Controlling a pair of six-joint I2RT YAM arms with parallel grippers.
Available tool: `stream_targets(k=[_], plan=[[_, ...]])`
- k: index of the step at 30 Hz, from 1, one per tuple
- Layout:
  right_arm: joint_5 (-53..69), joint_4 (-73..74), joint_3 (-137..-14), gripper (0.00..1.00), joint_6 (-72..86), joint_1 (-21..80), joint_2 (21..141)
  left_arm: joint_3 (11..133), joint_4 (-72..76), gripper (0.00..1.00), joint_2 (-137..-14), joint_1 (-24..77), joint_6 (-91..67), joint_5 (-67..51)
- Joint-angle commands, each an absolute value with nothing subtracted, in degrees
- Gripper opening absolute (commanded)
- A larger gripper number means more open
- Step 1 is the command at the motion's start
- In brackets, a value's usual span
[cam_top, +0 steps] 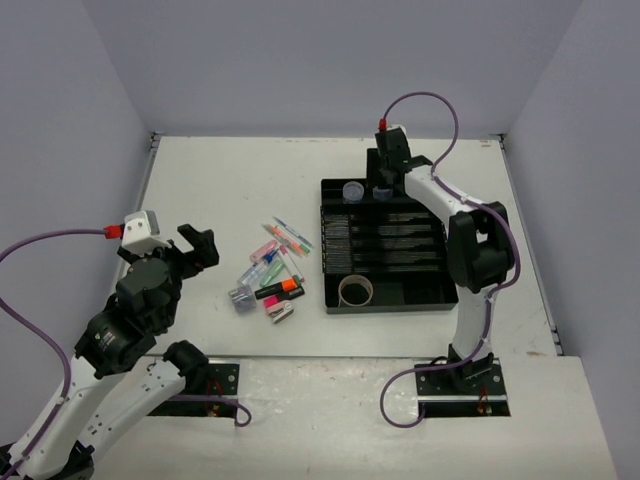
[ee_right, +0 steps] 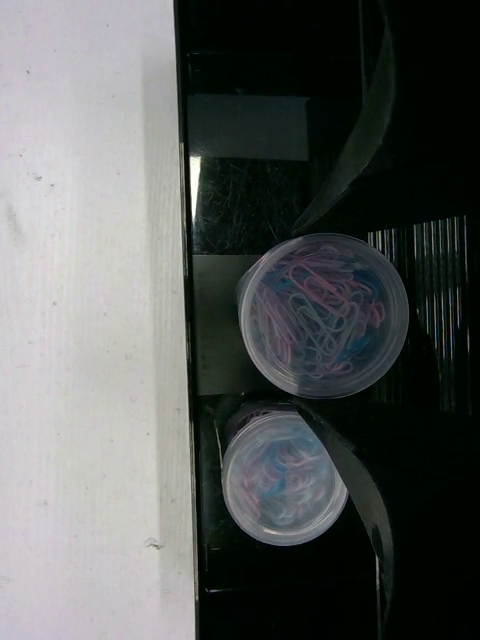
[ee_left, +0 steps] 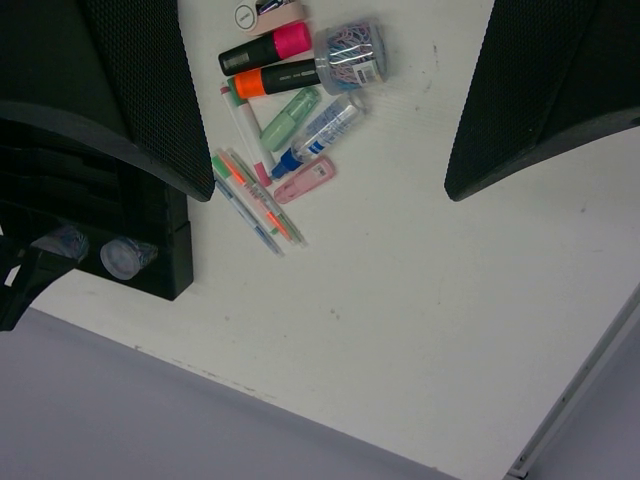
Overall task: Sort the stationery into containers
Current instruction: Place the stationery in the storage box, then pick up the stationery from the center of the board.
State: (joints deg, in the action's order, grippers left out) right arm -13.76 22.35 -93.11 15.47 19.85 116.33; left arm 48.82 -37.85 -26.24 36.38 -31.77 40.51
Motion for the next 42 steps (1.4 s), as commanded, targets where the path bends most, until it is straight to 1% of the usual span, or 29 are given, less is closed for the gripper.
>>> stream_targets(k=[1,3,5,7,11,15,18,20,24,25,29,35,42], plan=[[-12.5,20.8,-97.4,0.48,13.9,19.3,117.5,48.7,-36.7,1.0,-26.2,36.0,-30.3,40.8],[-12.4,20.9,-97.6,0.52,13.7,19.2,117.8,48.7,-36.7,1.0,-26.2,36.0,-30.3,40.8],[-12.1,21.0,-96.4,0.67,14.3,19.2,117.0,48.7,-36.8,1.0,-26.3,36.0,-30.4,40.8],[-10.8,20.4,-95.1,0.72,14.8,19.3,115.7,48.7,-36.8,1.0,-26.5,36.0,-30.4,40.8],[-10.3,20.6,-94.2,0.86,14.4,19.3,114.0,48.8,-36.8,1.0,-27.4,36.0,-30.3,40.7],[-10.5,22.3,-93.7,0.86,14.4,19.3,110.6,49.1,-37.3,1.0,-29.5,36.0,-30.5,39.7],[-8.5,22.7,-90.2,0.86,16.0,19.4,103.7,50.3,-39.9,1.0,-35.6,36.0,-33.2,38.3],[-6.0,21.6,-85.6,0.86,16.7,19.6,99.2,51.4,-43.5,1.0,-40.7,36.0,-35.3,36.3],[-3.5,22.1,-81.0,0.9,17.0,19.9,92.3,52.6,-49.4,1.0,-50.8,36.6,-42.9,34.2],[-2.5,22.8,-80.4,0.92,17.2,19.9,90.4,52.2,-50.0,1.0,-52.9,37.6,-45.8,33.9],[-0.2,21.6,-76.4,0.97,17.5,20.1,86.7,48.8,-51.2,1.0,-56.1,39.8,-51.4,33.0],[-0.3,21.4,-75.5,0.99,17.5,20.0,88.7,44.6,-51.6,1.0,-59.2,43.6,-57.7,33.7],[-0.2,20.4,-75.2,0.99,17.6,20.0,89.1,39.6,-45.3,1.0,-61.5,43.6,-57.1,32.1]])
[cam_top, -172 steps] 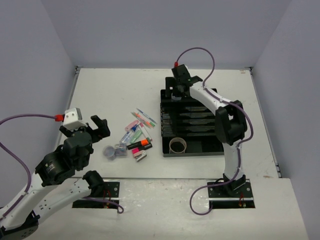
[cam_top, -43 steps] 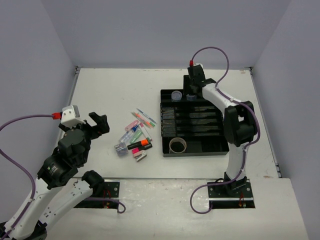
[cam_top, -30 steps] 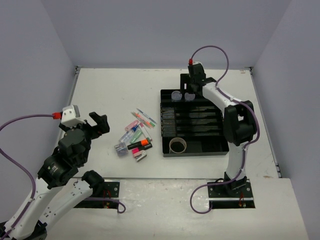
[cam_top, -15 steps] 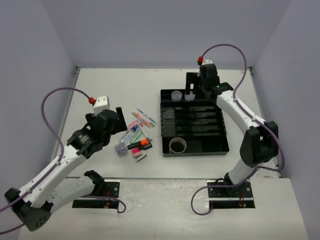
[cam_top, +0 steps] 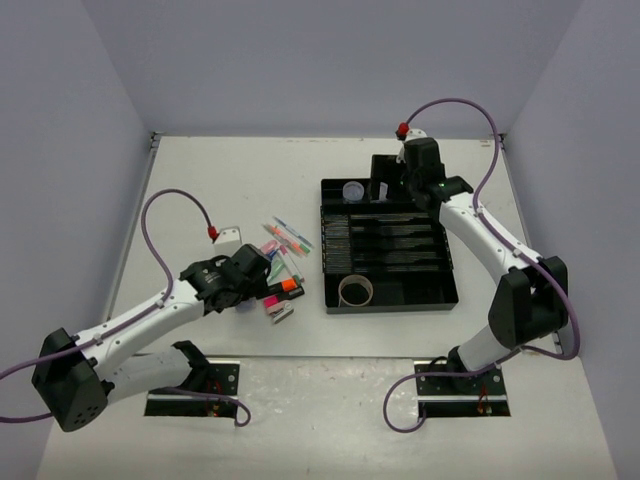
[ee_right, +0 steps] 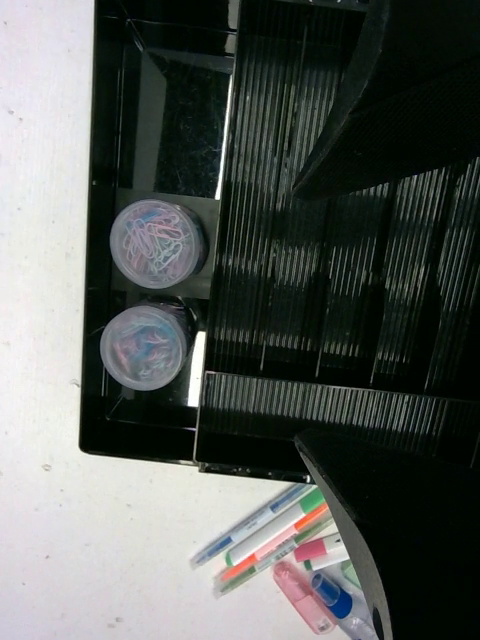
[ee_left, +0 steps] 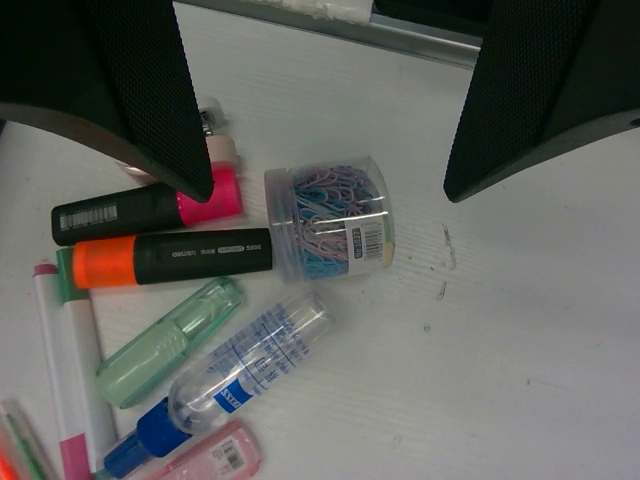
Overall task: Sort the stationery into containers
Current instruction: Pick up the stationery from the center of the board.
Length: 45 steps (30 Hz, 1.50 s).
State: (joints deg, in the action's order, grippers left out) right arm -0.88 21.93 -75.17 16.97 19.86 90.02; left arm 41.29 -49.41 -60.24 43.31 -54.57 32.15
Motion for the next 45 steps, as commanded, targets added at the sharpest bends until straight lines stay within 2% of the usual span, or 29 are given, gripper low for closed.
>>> stream_targets(k=[1,7,15,20,22,26,27,29,32,34,38,41,43,45], plan=[[-0.2,20.3,-75.0,0.99,17.5,20.0,89.0,39.3,-44.8,1.0,-62.2,43.6,-57.1,32.3],[0.9,20.2,-74.8,0.99,17.1,20.1,89.1,38.8,-42.2,0.87,-67.3,43.6,-57.0,34.1],[0.4,20.4,-75.2,0.99,17.2,20.1,89.4,36.0,-41.8,0.8,-67.1,43.5,-59.7,35.7],[0.2,20.7,-75.5,0.99,17.3,20.0,89.5,35.3,-41.2,0.62,-66.6,43.5,-59.8,35.6],[0.2,21.1,-75.8,0.99,17.1,20.1,89.8,35.2,-41.2,0.59,-65.7,43.6,-60.0,35.9],[-0.8,22.2,-76.5,0.99,16.9,20.1,90.3,35.1,-41.3,0.33,-64.2,43.6,-59.8,35.1],[-0.6,22.2,-76.5,0.99,17.0,20.1,90.3,35.4,-41.4,0.2,-63.7,43.6,-59.6,34.6],[1.5,21.5,-76.3,0.99,17.1,20.0,90.0,35.9,-41.8,0.01,-62.4,43.7,-59.3,33.4],[7.5,18.3,-74.8,0.99,16.5,20.2,88.3,37.8,-43.0,0.0,-58.4,43.8,-59.2,30.6],[18.3,14.8,-72.0,0.98,14.8,20.7,86.3,39.5,-43.2,0.0,-54.5,44.3,-59.2,28.6],[28.4,9.8,-67.0,0.97,7.5,27.2,79.1,43.3,-41.2,0.0,-45.0,44.8,-58.1,23.5],[31.8,6.2,-60.3,0.98,3.1,36.3,73.2,43.8,-31.6,0.0,-40.3,44.7,-56.2,14.3],[34.3,2.2,-56.3,0.98,3.0,38.2,70.3,43.3,-26.0,0.0,-39.1,44.7,-56.2,11.6],[40.3,-5.4,-50.4,0.99,7.1,38.7,64.3,42.9,-19.3,0.0,-38.7,44.7,-58.1,3.7]])
